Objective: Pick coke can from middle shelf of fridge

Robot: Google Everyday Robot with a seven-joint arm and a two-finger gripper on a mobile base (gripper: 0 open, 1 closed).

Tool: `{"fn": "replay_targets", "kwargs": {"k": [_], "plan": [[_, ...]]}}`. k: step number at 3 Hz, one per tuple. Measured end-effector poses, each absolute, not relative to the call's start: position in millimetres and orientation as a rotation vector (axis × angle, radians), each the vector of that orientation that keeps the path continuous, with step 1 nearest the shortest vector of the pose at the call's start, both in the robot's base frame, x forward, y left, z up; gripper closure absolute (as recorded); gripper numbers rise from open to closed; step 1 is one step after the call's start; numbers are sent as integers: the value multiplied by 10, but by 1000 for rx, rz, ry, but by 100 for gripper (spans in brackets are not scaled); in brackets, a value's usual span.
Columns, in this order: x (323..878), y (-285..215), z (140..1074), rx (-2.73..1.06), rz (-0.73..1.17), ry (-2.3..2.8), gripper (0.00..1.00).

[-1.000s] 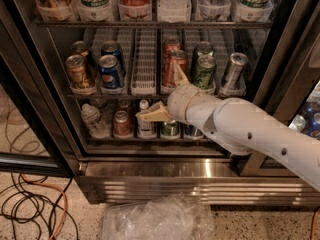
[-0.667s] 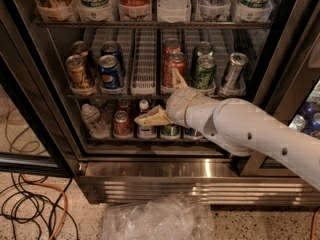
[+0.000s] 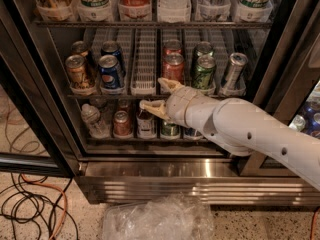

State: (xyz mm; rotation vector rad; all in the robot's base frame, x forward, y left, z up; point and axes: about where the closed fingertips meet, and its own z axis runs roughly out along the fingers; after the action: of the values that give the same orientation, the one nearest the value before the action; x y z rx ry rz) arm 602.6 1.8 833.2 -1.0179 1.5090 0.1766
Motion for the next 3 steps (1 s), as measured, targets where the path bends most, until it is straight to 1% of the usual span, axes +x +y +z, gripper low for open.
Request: {"fn": "replay_targets", "kwargs": {"k": [1,2,3], "plan": [[6025,19,8333,-1017,176,1509,25],[6069,-145,8396,-972,101,1514,14],[6118,-512,8562,-894,-63,1518,23]]}}
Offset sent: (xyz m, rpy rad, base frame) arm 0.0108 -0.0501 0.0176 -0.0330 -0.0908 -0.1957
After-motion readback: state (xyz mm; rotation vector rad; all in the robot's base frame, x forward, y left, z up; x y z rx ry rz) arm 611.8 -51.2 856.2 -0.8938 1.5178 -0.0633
